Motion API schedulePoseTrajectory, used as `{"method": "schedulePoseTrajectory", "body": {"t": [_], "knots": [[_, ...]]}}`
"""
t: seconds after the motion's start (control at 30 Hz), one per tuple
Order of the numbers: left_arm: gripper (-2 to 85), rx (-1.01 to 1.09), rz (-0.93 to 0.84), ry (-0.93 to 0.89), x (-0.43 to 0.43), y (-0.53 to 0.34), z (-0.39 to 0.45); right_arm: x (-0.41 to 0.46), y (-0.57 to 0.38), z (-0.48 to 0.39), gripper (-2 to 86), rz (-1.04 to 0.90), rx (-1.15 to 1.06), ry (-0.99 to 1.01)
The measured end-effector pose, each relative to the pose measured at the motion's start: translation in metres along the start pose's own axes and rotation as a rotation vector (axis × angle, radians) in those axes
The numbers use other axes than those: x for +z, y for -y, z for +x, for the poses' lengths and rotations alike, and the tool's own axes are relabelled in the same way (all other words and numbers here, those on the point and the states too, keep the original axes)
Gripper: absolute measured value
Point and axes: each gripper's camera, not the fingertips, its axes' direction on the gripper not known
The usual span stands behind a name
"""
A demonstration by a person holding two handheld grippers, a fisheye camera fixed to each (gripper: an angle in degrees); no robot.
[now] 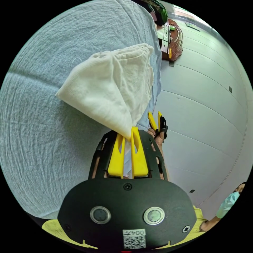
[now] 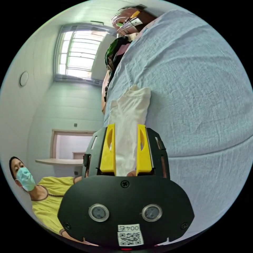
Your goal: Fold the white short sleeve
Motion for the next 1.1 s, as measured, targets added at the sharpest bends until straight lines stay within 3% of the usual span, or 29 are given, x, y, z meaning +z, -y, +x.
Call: {"method": "schedulePoseTrajectory", "body": {"t": [0.63, 1.0, 1.1], "knots": [[5.6, 0.037, -0.045, 0.022, 0.004, -0.035, 0.014, 0.01, 0.023, 0.072, 13.7, 0.004, 0.079, 0.202], [5.6, 0.013, -0.029, 0.021, -0.001, -0.09, 0.016, 0.056, 0.015, 0.053, 10.7, -0.067, 0.037, 0.112], [5.6, 0.043, -0.02, 0.057, -0.006, -0.112, 0.023, 0.069, 0.002, 0.029, 5.5, -0.063, 0.0, -0.055]]}}
